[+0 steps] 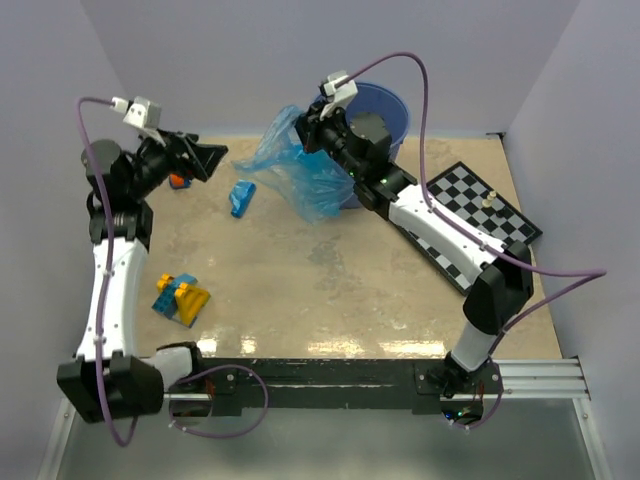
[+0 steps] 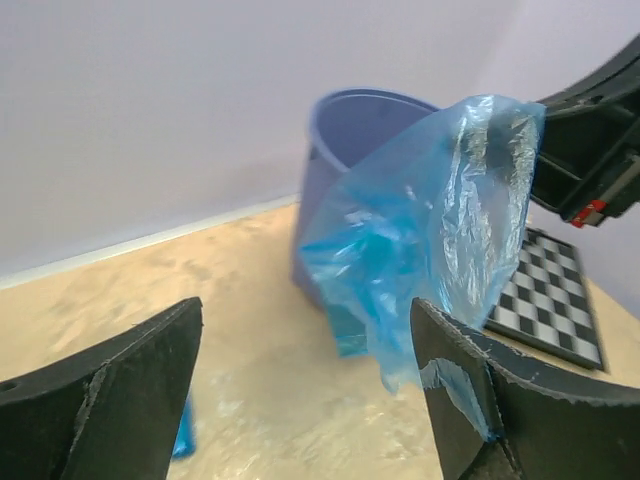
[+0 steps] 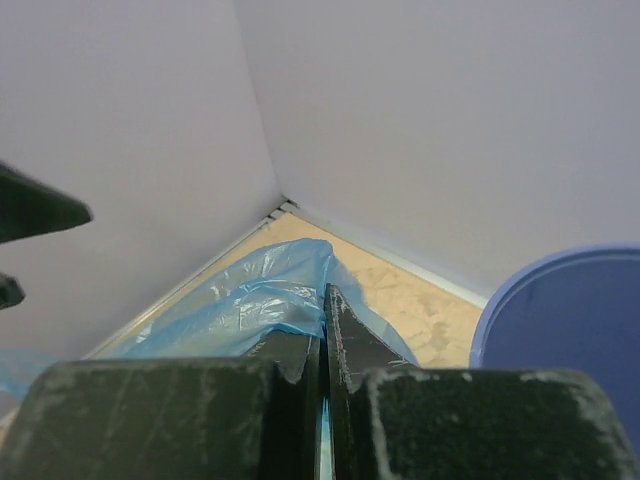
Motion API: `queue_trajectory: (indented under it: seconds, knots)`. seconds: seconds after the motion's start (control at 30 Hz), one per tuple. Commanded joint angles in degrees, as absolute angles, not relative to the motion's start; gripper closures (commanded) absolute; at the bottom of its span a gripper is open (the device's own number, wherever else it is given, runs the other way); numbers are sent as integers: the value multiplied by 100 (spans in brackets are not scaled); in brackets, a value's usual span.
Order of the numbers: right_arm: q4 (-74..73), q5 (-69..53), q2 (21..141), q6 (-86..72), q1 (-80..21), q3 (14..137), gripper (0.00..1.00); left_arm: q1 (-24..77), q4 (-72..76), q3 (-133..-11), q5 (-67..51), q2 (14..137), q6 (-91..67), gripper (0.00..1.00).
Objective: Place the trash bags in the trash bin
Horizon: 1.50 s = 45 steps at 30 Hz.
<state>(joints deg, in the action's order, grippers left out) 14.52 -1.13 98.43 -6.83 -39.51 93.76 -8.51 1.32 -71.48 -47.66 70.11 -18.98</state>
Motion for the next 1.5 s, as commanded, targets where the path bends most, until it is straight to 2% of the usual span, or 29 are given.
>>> queue_trajectory:
  seconds: [0.0,0.2,0.3,0.4,0.57,0.83,0.97,1.07,1.2,1.33,1.47]
  knots:
    - [1213,878,10133,-1510,-4139,9632,100,-879,538,-6216,-2821,5662,-1581,10]
    - [1239,1484,10599,-1767,-4324,10220,100,-853,18,-4433,-3392,4431,-1907,11]
    - [1195,1713,10766,-1810,-4333,10493,100,-678,236,-3633,-3367,4210,-1968,11]
    - [1143,1810,10898,-1846,-4333,10669,100,-151,771,-3332,-3130,4420,-2109,10]
    - [1134,1810,11030,-1899,-4377,10749,100,369,1747,-3559,-2856,5281,-2460,5]
    - [1239,1881,11048,-1907,-4500,10758,100,747,2776,-4209,-2522,6599,-2812,5]
    - [1283,2003,11074,-1872,-4509,10749,100,1141,2647,-4604,-2295,7057,-2795,0]
    - [1327,2074,11092,-1863,-4491,10758,100,1441,2024,-4728,-1488,7128,-2628,0]
    - [1345,2118,11092,-1951,-4482,10749,100,1529,1469,-4685,-766,7215,-2847,3]
    - [1345,2171,11074,-1960,-4482,10723,100,1529,1222,-4641,-431,7225,-2962,14]
    - [1336,2180,11074,-1995,-4403,10679,100,1529,1134,-4615,-615,7137,-2901,24]
